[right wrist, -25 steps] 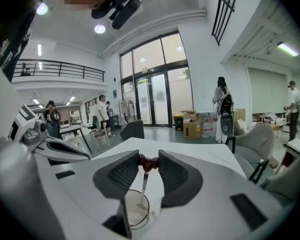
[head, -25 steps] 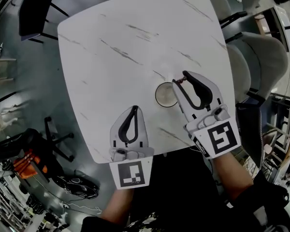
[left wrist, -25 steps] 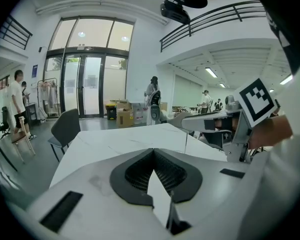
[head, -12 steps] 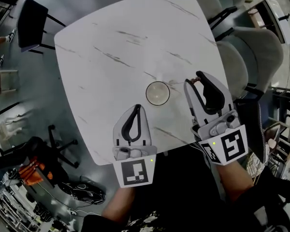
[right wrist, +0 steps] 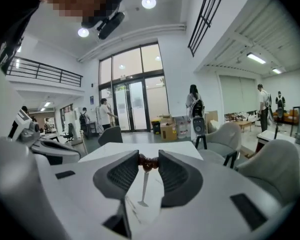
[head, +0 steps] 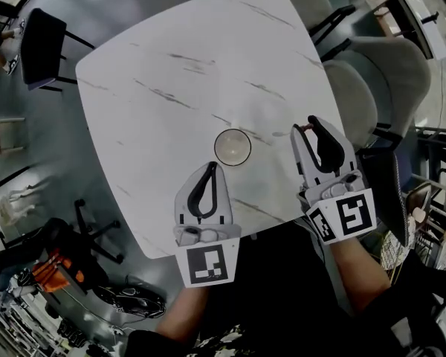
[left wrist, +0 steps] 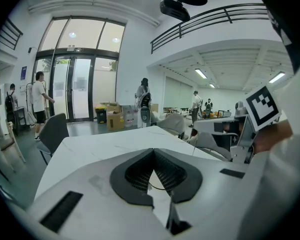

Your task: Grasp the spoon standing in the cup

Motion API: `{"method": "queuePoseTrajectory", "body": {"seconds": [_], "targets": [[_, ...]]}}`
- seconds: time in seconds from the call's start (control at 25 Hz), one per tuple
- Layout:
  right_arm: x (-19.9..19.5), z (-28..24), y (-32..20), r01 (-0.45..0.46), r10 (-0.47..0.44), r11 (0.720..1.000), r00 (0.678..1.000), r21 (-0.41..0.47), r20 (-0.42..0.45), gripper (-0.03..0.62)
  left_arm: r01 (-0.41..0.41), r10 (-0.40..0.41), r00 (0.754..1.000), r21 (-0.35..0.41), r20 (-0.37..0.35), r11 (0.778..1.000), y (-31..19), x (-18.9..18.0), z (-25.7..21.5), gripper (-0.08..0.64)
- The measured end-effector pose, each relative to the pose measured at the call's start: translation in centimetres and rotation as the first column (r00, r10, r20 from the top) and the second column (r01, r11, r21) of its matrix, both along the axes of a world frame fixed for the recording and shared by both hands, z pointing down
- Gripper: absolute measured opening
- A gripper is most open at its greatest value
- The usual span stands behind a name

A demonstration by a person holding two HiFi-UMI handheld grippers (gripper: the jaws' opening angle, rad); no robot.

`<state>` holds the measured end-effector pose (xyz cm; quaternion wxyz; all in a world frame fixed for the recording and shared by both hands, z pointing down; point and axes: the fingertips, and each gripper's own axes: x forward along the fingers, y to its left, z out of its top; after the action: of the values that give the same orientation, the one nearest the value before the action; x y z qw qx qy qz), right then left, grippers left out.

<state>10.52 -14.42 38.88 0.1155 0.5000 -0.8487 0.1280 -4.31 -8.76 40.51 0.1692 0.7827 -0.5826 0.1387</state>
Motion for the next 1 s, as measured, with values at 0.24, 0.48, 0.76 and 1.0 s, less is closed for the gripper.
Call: {"method": "queuePoseTrajectory", "body": {"seconds": [0.24,0.48,0.76,1.0], "targets": [[0.4,3.8,0.8,0.000,-0.004,0.999,0.996,-0.041,-0.087,0.178,0.012,-0.012,1.000,-0.009,0.005,1.000,0.1,-0.2,0.3,0.009],[-0.9,5.7,1.9,0.075,-0.073,0.997,0.982,0.003,-0.174,0.178,0.017,-0.017,1.000,-0.016,0.005,1.000,0.5,-0.5,0.7,0.009],[-1.0,5.2,4.7,0.111,-0.101,0.993,0.977,0.044,-0.186,0.177,0.015,-0.015,1.000,-0.025,0.002,1.000,0.4,-0.6,1.0,0.009],[0.2,9.2,8.4,0.125,-0.152,0.986,0.944,-0.109,-0.292,0.175,0.000,0.000,1.000,-0.025,0.003,1.000,0.0,-0.2,1.2,0.009]]}}
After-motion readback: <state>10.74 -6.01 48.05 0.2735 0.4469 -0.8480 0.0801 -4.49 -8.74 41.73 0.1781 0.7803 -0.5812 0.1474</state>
